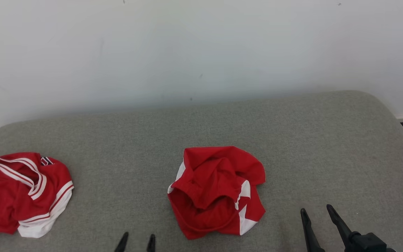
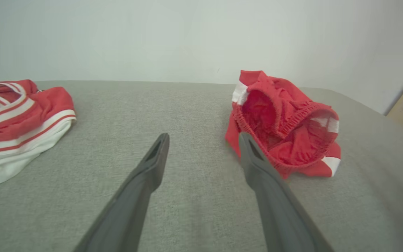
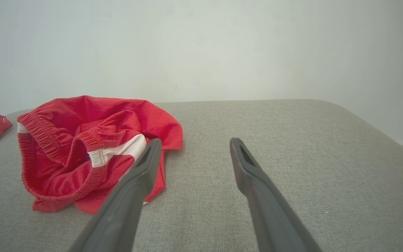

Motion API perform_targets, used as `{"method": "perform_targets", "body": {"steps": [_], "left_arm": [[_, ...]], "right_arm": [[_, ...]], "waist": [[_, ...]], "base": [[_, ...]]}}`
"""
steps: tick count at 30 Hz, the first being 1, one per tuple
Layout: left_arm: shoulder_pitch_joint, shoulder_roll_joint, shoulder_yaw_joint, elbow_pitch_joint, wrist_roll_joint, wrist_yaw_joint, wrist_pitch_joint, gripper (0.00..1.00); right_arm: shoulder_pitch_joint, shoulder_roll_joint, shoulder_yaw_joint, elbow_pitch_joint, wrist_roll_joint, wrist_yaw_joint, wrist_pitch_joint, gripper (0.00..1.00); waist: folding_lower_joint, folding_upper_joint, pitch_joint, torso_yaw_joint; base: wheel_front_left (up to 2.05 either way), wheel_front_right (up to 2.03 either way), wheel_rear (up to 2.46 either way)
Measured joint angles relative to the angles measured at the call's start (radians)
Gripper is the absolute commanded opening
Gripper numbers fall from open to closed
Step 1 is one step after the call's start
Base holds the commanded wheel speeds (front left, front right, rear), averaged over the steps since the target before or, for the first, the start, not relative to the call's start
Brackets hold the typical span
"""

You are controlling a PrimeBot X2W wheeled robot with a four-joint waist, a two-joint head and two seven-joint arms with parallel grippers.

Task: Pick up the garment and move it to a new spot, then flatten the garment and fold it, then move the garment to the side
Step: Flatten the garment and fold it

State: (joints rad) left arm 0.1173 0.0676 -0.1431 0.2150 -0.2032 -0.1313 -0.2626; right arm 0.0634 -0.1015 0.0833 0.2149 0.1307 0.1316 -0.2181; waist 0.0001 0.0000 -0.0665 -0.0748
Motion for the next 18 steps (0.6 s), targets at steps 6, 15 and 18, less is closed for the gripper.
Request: {"method": "perform_targets", "body": {"steps": [6, 15, 18], "left_arm": [[-0.125, 0.017, -0.207, 0.085, -0.102, 0.0, 0.042, 1.0], [-0.252, 0.009, -0.309, 0.208, -0.224, 0.0, 0.099, 1.0], [-0.278, 0.005, -0.312, 0.245, -0.243, 0.0, 0.095, 1.0]], "right_arm": [[-0.01, 0.001, 0.012, -0.003, 0.004, 0.0, 0.007, 1.0], [-0.039, 0.004, 0.023, -0.001, 0.01, 0.0, 0.001, 1.0], [-0.047, 0.004, 0.026, 0.004, 0.013, 0.0, -0.002, 1.0]], "waist": [[0.0, 0.0001, 0.015, -0.054], [0.0001, 0.0001, 0.05, -0.156], [0.0001, 0.0, 0.064, -0.197]], "base": [[0.0, 0.0, 0.0], [0.0, 0.0, 0.0], [0.0, 0.0, 0.0]]}}
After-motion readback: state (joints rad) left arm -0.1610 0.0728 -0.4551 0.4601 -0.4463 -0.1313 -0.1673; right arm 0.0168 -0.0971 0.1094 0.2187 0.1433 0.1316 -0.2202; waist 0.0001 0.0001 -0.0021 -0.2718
